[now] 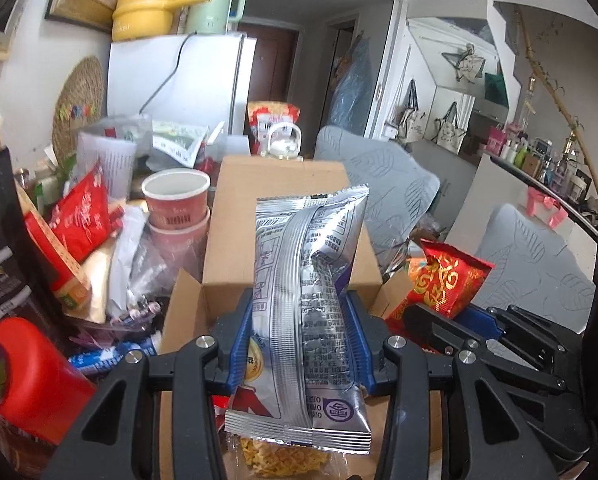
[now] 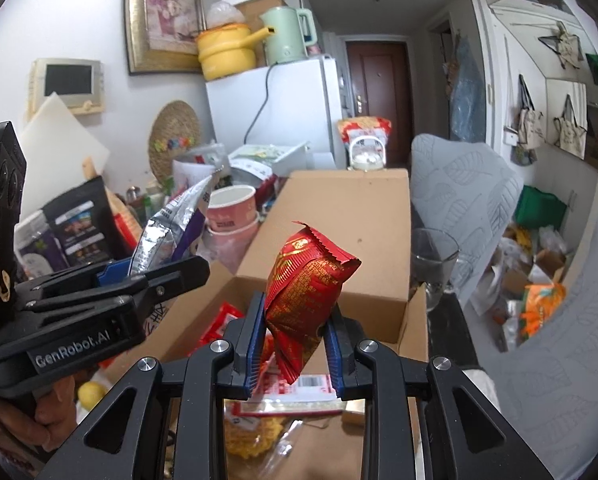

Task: Organize snacks
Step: 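Lower both held bags into the box and open both tools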

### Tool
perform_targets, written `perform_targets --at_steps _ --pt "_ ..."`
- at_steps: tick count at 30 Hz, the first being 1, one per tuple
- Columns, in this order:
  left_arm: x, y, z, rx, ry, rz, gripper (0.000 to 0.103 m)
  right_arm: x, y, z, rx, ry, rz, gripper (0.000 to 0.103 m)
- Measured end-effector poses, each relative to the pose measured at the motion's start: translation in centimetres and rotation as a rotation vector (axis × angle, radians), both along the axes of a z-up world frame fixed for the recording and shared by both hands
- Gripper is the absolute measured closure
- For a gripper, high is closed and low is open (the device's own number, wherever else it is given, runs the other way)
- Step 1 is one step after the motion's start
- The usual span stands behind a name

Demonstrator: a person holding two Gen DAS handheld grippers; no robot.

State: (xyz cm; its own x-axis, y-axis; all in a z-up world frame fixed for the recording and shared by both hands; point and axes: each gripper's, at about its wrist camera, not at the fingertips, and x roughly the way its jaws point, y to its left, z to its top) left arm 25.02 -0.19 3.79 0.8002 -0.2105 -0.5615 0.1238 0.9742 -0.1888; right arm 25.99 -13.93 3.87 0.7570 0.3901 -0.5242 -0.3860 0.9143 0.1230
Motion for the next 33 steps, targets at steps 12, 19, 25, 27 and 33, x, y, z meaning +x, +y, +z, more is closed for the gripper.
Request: perform_targets --at_steps 12,19,25,27,33 --pt "1.6 0.3 -3.5 0.003 0.088 0.013 0.060 2.7 0.6 -3.8 -0.040 0.120 -0.010 0.076" --pt "2.9 -0.1 -5.4 0.073 0.159 0.048 0.060 3.5 1.9 -6.2 -0.118 0.186 -0.018 0.076" --pt "3.8 -0.9 -7.1 0.100 0.225 0.036 0.060 4.0 3.1 -8.0 -0.184 0.236 -0.009 0.076" --pt "4.0 -1.1 -7.6 0.107 0.243 0.029 0.060 4.2 3.4 -8.5 -0.204 0.250 -0.001 0.076" --pt "4.6 -1.1 -8.9 0.112 0.304 0.026 0.060 4.2 4.0 -9.4 -0.258 0.271 0.009 0.076"
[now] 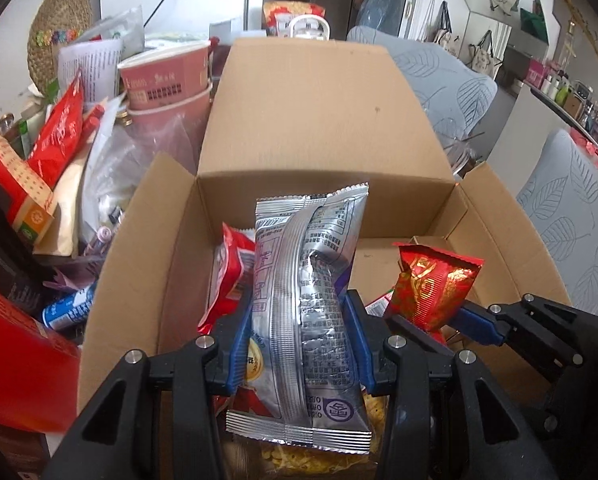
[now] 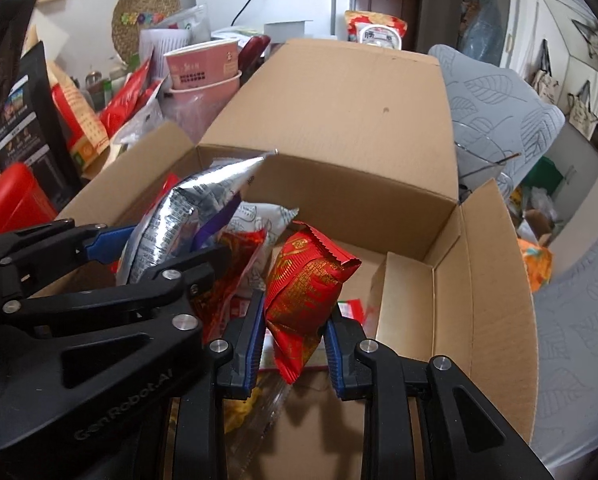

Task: Organize snacks
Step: 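Lower both held bags into the box and open both tools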

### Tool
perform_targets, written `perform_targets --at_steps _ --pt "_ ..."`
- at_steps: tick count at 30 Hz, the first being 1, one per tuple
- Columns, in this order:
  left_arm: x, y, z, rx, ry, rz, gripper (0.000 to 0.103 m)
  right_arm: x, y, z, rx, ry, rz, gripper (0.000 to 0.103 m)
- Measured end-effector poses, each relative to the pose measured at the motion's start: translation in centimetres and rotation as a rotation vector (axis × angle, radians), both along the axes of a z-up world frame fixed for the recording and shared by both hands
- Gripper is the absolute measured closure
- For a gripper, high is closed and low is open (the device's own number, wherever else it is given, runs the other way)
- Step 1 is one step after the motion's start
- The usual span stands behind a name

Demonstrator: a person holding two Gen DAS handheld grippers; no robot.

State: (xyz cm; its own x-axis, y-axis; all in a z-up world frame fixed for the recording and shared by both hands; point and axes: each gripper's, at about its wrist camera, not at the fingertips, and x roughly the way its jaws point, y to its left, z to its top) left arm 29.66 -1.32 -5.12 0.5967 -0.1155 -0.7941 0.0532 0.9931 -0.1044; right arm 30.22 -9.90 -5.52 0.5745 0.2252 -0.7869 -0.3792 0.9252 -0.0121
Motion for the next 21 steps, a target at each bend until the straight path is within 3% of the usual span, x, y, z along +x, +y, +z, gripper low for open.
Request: perform_targets --at_steps 5,7,14,21 --pt "0.7 0.0 -0.4 0.015 0.039 0.013 0.060 0.1 0.1 -0.1 -0.022 0.013 -0.004 0.073" --pt "0.8 0.0 -0.4 0.017 0.049 0.014 0.060 0.1 0.2 -0.2 -0.041 0.013 -0.019 0.060" --pt "0.6 0.1 -0.4 0.006 0.089 0.018 0.059 0.1 0.0 0.0 -0.047 0.018 -0.024 0.052" --pt "-0.6 0.1 1.2 0.040 0.046 0.030 0.058 -0.4 -0.4 1.1 -0.029 -0.012 -0.017 0.046"
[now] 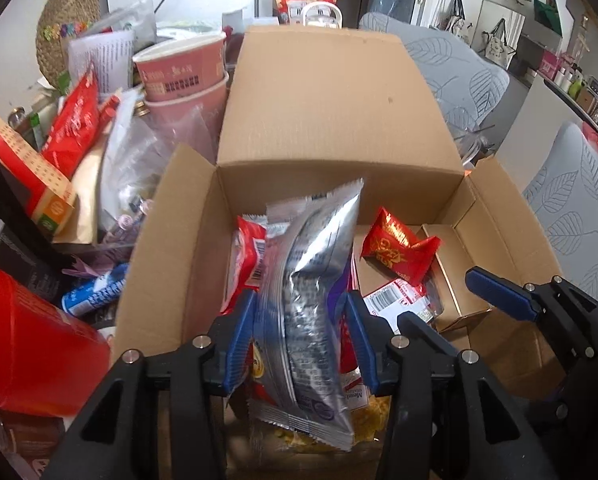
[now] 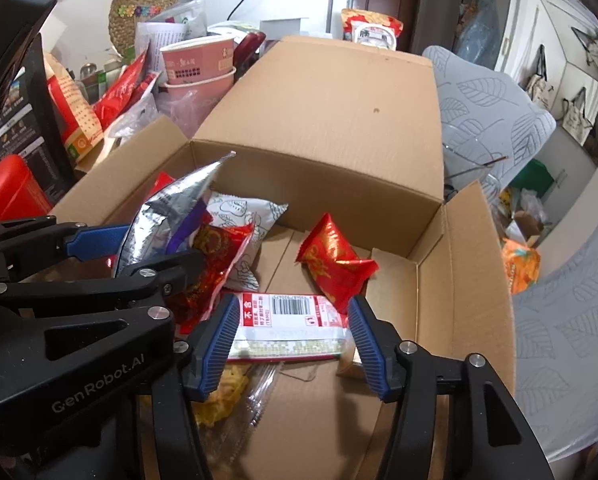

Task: Organize snacks
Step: 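Lower both held bags into the box and open both tools, then withdraw both open tools from the box back toward the table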

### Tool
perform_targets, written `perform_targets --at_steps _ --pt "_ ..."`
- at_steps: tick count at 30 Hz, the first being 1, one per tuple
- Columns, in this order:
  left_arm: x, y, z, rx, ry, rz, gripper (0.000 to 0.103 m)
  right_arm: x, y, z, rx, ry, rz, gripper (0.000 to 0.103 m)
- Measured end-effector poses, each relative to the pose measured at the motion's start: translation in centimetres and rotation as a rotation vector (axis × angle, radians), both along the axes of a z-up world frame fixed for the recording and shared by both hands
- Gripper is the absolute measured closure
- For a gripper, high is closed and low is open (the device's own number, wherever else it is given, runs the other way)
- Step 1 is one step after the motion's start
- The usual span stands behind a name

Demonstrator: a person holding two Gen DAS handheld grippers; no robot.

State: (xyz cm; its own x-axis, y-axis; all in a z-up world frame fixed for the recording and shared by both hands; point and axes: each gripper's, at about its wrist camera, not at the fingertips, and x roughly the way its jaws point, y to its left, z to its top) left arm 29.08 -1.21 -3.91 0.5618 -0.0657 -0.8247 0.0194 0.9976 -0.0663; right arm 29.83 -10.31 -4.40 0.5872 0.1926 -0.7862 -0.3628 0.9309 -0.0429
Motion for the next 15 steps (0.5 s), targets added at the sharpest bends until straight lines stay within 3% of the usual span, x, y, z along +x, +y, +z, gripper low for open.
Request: perform_targets --at_steps 15 --pt "-3.4 1.3 5.5 -0.046 -0.177 0.016 0.058 -2.4 -1.1 4.4 0.059 -0.120 0.011 0.046"
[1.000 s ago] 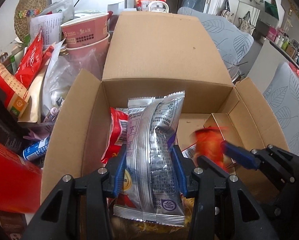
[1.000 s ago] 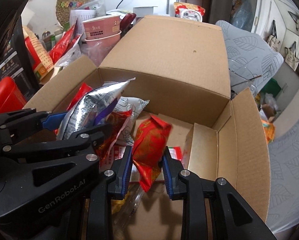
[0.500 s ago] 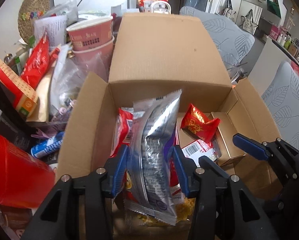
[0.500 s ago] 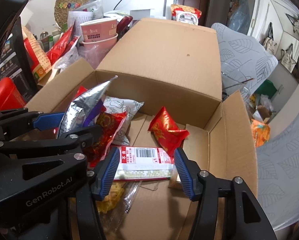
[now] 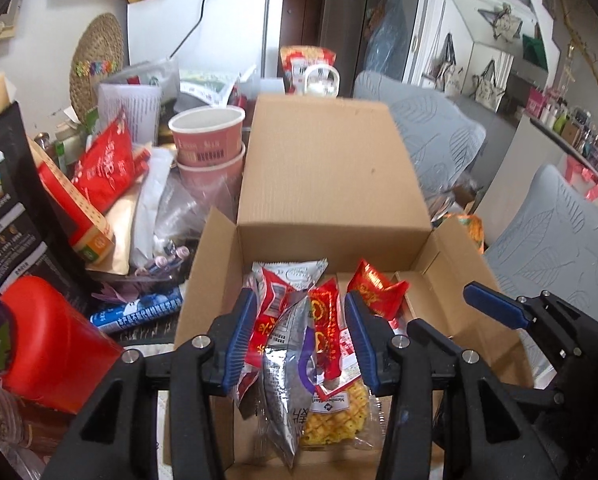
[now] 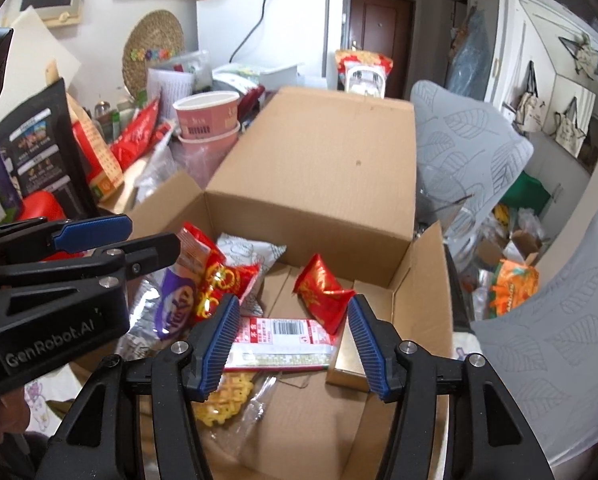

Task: Organize snacks
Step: 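Withdraw both open tools from the box back toward the table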

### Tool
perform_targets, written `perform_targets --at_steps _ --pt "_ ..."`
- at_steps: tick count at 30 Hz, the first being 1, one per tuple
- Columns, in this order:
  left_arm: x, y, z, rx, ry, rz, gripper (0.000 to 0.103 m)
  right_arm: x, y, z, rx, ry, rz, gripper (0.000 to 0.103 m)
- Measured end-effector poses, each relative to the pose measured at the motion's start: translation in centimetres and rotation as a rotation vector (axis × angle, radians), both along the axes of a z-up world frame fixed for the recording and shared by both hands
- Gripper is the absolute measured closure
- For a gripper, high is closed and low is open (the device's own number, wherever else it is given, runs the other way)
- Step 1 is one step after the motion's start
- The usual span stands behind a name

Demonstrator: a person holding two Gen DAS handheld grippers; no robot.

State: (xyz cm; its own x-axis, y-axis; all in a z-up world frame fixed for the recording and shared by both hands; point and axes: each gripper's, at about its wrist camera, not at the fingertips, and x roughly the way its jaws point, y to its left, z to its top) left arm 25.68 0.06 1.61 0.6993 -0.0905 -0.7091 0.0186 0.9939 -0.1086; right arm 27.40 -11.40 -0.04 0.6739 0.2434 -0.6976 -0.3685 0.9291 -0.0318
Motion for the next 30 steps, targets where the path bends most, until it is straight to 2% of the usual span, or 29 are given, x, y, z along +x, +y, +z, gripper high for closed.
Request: perform_targets --at_steps 10,13,17,30 --pt "-3.8 -0.1 3.9 -0.042 -0.114 -0.026 0.058 -3.2 -0.5 3.7 0.037 -0.114 0.032 0.046" --pt "-4.9 -0.1 4.6 -0.061 -0.130 -0.031 0.058 -4.5 -0.7 4.9 0.035 -0.167 0.039 0.041" --pt "-6.1 -0.3 5.6 -0.064 -0.139 -0.046 0.058 -5.9 -1.1 6.0 0.047 -0.207 0.047 0.040" --pt "-11.4 -1.0 8.4 -0.020 -0.195 -0.063 0.057 -10.5 -2.1 7.4 0.074 -0.213 0.052 0.040"
